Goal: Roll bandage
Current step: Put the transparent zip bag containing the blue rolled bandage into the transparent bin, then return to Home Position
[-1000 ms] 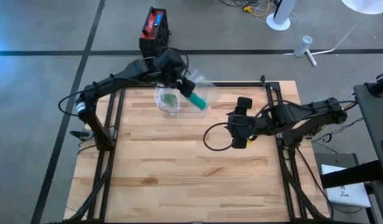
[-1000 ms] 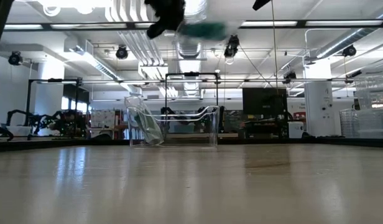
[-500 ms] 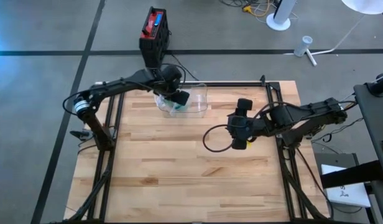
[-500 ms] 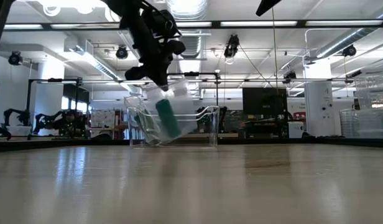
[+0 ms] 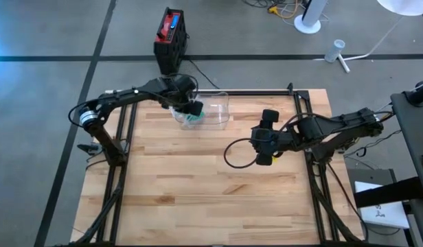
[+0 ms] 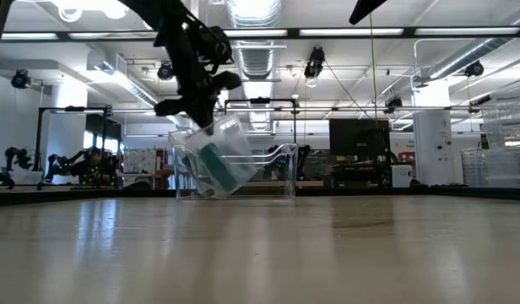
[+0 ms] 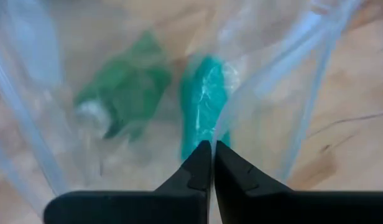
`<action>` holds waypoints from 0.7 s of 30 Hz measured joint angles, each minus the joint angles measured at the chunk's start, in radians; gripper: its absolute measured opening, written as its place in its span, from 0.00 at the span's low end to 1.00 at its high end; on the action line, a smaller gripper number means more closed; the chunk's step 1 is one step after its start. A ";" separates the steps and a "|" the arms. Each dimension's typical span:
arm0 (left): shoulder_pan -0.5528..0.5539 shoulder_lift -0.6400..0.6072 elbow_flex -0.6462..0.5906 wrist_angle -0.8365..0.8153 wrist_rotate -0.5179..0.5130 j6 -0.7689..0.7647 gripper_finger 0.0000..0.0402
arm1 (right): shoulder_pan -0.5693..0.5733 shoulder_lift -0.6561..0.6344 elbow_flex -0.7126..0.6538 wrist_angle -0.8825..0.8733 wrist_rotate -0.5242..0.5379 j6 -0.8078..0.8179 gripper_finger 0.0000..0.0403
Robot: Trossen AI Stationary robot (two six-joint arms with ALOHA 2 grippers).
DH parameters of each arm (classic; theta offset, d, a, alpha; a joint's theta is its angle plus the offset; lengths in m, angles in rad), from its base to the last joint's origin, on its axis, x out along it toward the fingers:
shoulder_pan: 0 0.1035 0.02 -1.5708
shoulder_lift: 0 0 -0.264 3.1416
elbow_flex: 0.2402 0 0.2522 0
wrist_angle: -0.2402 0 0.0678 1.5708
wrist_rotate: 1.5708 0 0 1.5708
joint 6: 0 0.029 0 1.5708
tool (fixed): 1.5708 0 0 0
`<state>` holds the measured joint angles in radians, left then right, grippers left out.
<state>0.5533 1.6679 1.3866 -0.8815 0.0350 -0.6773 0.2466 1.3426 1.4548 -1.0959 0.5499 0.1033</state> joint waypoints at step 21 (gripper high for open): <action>0.051 -0.110 -0.012 -0.080 -0.187 0.131 0.23 | 0.000 0.000 0.000 0.102 0.028 -0.077 0.73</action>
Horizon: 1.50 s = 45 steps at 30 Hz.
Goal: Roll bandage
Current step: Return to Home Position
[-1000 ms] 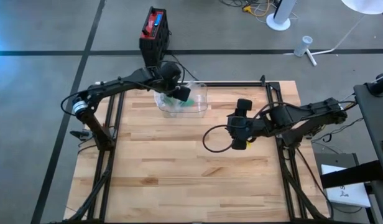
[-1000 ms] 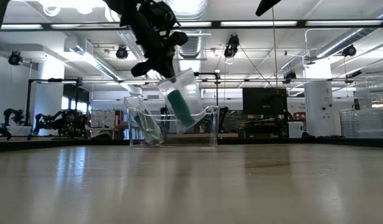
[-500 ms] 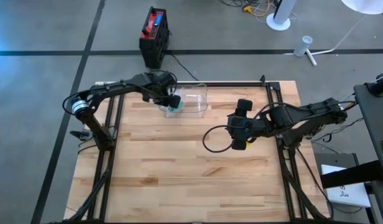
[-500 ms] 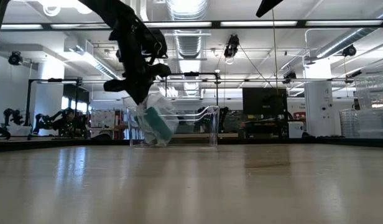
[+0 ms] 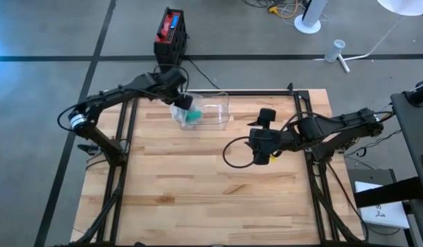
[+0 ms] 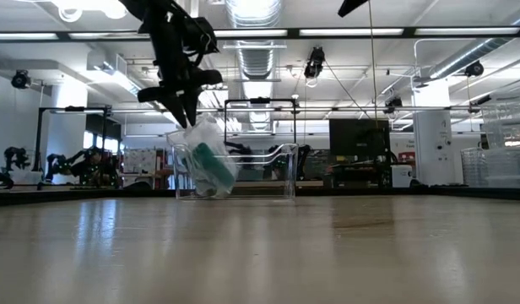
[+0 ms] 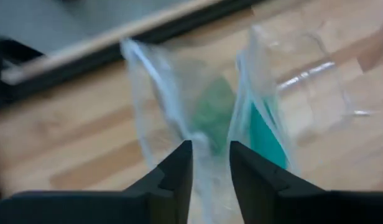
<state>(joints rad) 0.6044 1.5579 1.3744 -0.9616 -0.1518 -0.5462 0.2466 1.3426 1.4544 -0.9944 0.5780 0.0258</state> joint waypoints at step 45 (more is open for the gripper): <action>-0.389 -1.104 -1.113 1.363 0.185 0.315 0.16 | -0.290 -0.780 -0.856 0.973 -0.343 -0.162 0.07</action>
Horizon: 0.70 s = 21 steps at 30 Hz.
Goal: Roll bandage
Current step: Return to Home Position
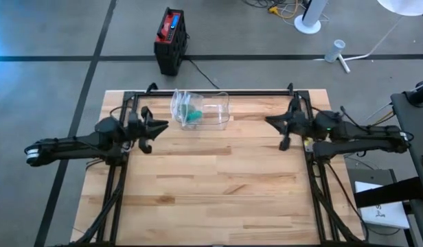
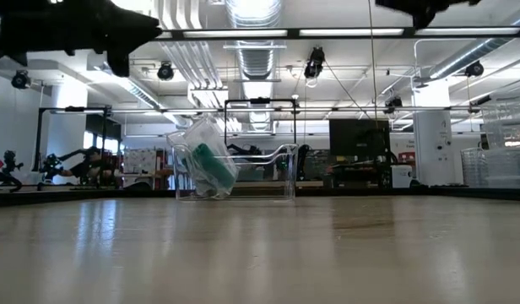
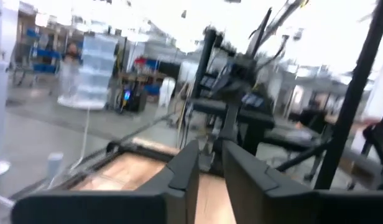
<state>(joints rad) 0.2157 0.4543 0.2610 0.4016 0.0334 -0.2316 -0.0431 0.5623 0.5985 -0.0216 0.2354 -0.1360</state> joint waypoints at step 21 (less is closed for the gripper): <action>-0.038 -0.455 -0.251 -0.147 0.030 -0.052 0.02 | -0.160 -0.562 -0.464 -0.005 -0.298 0.307 0.00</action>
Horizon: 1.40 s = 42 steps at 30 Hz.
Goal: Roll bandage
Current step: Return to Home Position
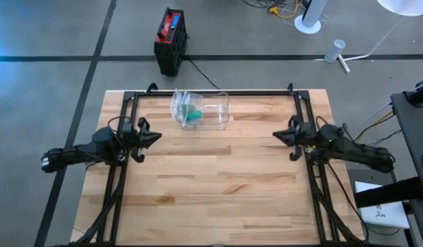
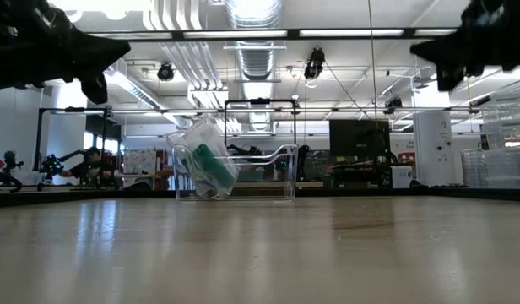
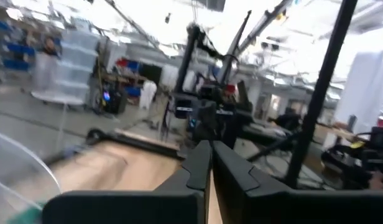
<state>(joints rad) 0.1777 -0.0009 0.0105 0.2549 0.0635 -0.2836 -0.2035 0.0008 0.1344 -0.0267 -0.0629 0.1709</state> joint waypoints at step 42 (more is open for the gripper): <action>-0.083 0.307 0.010 -0.173 -0.132 0.065 0.00 | 0.148 0.075 -0.122 0.106 0.100 -0.354 0.00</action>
<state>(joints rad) 0.0948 0.3064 0.0208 0.0822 -0.0689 -0.2184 -0.0551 0.0755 0.0124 0.0795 0.0373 -0.1833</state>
